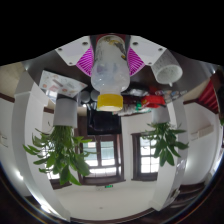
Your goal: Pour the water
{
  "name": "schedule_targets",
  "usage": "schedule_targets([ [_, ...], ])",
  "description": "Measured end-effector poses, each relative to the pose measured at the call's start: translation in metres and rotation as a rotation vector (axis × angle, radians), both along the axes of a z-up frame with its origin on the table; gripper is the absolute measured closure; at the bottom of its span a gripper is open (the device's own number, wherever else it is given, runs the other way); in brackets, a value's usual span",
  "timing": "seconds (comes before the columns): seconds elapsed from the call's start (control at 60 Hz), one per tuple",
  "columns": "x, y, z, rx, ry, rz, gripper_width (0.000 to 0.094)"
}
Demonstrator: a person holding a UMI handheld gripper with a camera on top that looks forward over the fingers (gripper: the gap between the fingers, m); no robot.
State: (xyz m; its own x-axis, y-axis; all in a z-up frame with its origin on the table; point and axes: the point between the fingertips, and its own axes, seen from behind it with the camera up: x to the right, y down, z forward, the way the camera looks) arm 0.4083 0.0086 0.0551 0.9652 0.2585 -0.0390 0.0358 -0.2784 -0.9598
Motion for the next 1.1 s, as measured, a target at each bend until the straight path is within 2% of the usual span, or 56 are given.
schedule_targets([
  [0.017,0.001,-0.002,-0.008,-0.013,-0.011,-0.002,0.0527],
  [0.083,-0.004,0.002,-0.006,0.036,-0.032,-0.005,0.0539],
  [0.25,-0.007,0.0,-0.009,0.048,-0.061,-0.037,0.053],
  [0.433,-0.001,-0.003,-0.009,0.002,-0.067,-0.069,0.0344],
  [0.517,0.004,-0.017,-0.004,-0.006,-0.059,-0.095,0.0155],
  [0.567,0.01,-0.032,0.0,-0.006,-0.053,-0.113,0.011],
  [0.8,0.014,-0.127,0.02,-0.046,-0.026,-0.196,0.0106],
  [1.033,0.004,-0.19,0.082,0.009,-0.08,-0.273,0.0097],
  [1.1,-0.002,-0.197,0.099,0.017,-0.078,-0.263,0.0095],
])
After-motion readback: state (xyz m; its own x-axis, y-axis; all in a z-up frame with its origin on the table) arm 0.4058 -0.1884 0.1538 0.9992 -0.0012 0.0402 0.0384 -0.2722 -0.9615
